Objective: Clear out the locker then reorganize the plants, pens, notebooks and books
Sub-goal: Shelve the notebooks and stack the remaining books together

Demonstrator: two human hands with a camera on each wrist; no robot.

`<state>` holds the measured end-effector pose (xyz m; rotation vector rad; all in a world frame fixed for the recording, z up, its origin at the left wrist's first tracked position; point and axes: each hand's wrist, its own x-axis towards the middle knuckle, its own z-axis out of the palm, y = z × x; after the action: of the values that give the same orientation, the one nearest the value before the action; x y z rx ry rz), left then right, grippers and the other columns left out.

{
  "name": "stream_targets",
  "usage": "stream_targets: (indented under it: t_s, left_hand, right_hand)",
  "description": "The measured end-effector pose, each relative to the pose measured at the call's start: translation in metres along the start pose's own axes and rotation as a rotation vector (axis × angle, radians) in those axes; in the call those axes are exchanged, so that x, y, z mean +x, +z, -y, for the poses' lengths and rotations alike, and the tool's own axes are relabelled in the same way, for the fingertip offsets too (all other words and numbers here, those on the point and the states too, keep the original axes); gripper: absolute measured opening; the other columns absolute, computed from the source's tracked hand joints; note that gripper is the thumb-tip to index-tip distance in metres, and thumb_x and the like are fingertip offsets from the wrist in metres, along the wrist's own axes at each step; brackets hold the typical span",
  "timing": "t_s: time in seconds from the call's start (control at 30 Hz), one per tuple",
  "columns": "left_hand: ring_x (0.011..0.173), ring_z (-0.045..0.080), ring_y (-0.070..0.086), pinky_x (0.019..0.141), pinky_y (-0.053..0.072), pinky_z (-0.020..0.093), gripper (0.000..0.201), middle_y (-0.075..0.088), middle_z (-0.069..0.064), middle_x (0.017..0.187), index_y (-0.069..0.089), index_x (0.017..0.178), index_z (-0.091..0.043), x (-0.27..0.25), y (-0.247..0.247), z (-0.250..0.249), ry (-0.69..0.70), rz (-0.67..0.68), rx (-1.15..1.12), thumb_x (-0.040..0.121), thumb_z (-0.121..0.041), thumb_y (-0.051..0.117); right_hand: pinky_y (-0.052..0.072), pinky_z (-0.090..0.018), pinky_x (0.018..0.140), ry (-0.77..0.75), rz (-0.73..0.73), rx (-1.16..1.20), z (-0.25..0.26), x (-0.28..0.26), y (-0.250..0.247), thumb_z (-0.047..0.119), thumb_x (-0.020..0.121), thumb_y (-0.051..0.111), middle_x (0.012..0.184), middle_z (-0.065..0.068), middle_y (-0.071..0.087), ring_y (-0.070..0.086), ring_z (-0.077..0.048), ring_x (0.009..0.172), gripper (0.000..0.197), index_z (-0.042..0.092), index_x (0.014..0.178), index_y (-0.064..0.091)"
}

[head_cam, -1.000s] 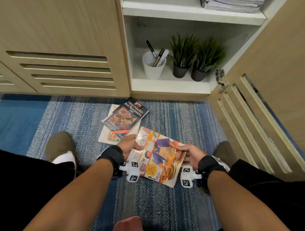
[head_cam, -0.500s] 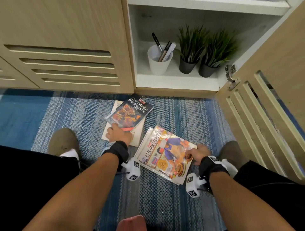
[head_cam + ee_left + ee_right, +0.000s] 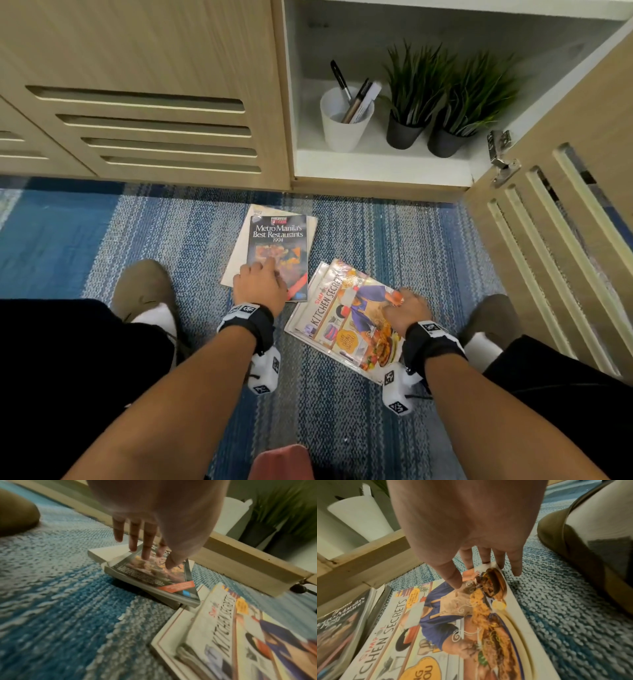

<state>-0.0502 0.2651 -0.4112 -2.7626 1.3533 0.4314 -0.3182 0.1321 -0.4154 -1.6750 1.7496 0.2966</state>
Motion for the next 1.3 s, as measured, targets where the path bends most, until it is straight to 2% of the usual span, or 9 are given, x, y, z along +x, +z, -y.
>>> stream_targets:
  t_s: [0.1, 0.23, 0.43, 0.53, 0.63, 0.7, 0.9, 1.07, 1.3]
  left_hand:
    - [0.149, 0.031, 0.017, 0.114, 0.025, 0.057, 0.066, 0.016, 0.007, 0.164, 0.016, 0.154, -0.038, 0.000, 0.009, 0.015, 0.125, 0.198, 0.009, 0.094, -0.050, 0.039]
    - [0.153, 0.029, 0.002, 0.119, 0.011, 0.059, 0.062, -0.002, 0.001, 0.167, 0.003, 0.156, -0.040, -0.003, 0.010, 0.032, -0.113, 0.263, -0.049, 0.098, -0.056, 0.019]
    - [0.150, 0.042, 0.001, 0.117, 0.006, 0.064, 0.075, 0.001, 0.014, 0.165, 0.002, 0.158, -0.030, 0.002, -0.004, 0.068, -0.567, 0.313, -0.122, 0.095, -0.067, 0.018]
    - [0.149, 0.041, 0.009, 0.118, 0.014, 0.060, 0.075, 0.011, 0.019, 0.163, 0.017, 0.156, -0.014, 0.010, -0.008, 0.076, -0.497, 0.172, -0.073, 0.096, -0.052, 0.038]
    - [0.132, 0.039, 0.039, 0.108, 0.036, 0.052, 0.059, 0.040, 0.021, 0.144, 0.043, 0.136, -0.006, 0.016, -0.006, 0.067, -0.184, 0.077, -0.058, 0.088, -0.038, 0.053]
    - [0.125, 0.037, 0.045, 0.104, 0.041, 0.047, 0.055, 0.044, 0.018, 0.136, 0.046, 0.132, -0.006, 0.020, -0.005, 0.053, -0.100, 0.103, -0.118, 0.090, -0.041, 0.053]
    - [0.148, 0.038, 0.012, 0.118, 0.016, 0.050, 0.097, 0.012, 0.016, 0.162, 0.015, 0.155, -0.005, 0.045, -0.014, 0.040, -0.339, 0.219, -0.159, 0.088, -0.063, 0.054]
    - [0.151, 0.036, -0.008, 0.122, 0.004, 0.048, 0.102, -0.006, 0.013, 0.165, 0.012, 0.157, -0.009, 0.064, -0.019, 0.036, -0.475, 0.303, -0.377, 0.083, -0.049, 0.071]
    - [0.146, 0.040, 0.012, 0.119, 0.016, 0.051, 0.096, 0.019, 0.019, 0.157, 0.040, 0.143, -0.006, 0.080, -0.037, 0.037, -0.494, 0.304, -0.270, 0.066, -0.046, 0.079]
  right_hand:
    - [0.029, -0.038, 0.117, -0.006, 0.015, 0.010, -0.002, 0.001, 0.000, 0.032, 0.086, 0.058, 0.153, -0.014, 0.037, 0.035, -0.033, 0.140, 0.066, 0.018, 0.148, 0.040]
    - [0.025, -0.039, 0.119, -0.017, 0.041, 0.004, -0.004, 0.001, 0.000, 0.032, 0.089, 0.058, 0.158, -0.011, 0.030, 0.029, -0.032, 0.144, 0.070, 0.019, 0.152, 0.032]
    - [0.032, -0.042, 0.116, -0.022, 0.054, 0.059, -0.005, -0.001, -0.002, 0.029, 0.087, 0.061, 0.155, -0.011, 0.030, 0.038, -0.035, 0.139, 0.068, 0.022, 0.150, 0.036]
    - [0.031, -0.040, 0.116, -0.028, 0.048, 0.061, -0.005, -0.003, -0.002, 0.028, 0.088, 0.061, 0.156, -0.012, 0.030, 0.038, -0.035, 0.139, 0.069, 0.022, 0.151, 0.035]
    - [0.029, -0.039, 0.117, -0.024, 0.051, 0.049, -0.004, -0.003, -0.003, 0.029, 0.089, 0.061, 0.156, -0.012, 0.030, 0.036, -0.035, 0.140, 0.069, 0.021, 0.151, 0.033]
    - [0.029, -0.040, 0.117, -0.025, 0.058, 0.047, -0.003, -0.005, -0.004, 0.029, 0.089, 0.060, 0.155, -0.011, 0.029, 0.036, -0.034, 0.140, 0.069, 0.022, 0.152, 0.033]
    - [0.031, -0.039, 0.116, -0.036, 0.056, 0.061, -0.005, -0.007, -0.005, 0.029, 0.089, 0.063, 0.152, -0.010, 0.033, 0.039, -0.033, 0.137, 0.069, 0.021, 0.151, 0.035]
    - [0.031, -0.038, 0.115, -0.026, 0.071, 0.010, -0.004, -0.010, -0.005, 0.033, 0.087, 0.064, 0.153, -0.009, 0.031, 0.039, -0.032, 0.137, 0.073, 0.023, 0.152, 0.031]
    - [0.028, -0.044, 0.118, 0.010, 0.192, -0.132, 0.002, -0.016, -0.005, 0.033, 0.069, 0.081, 0.164, -0.007, 0.003, 0.022, -0.036, 0.147, 0.116, 0.026, 0.157, 0.006]
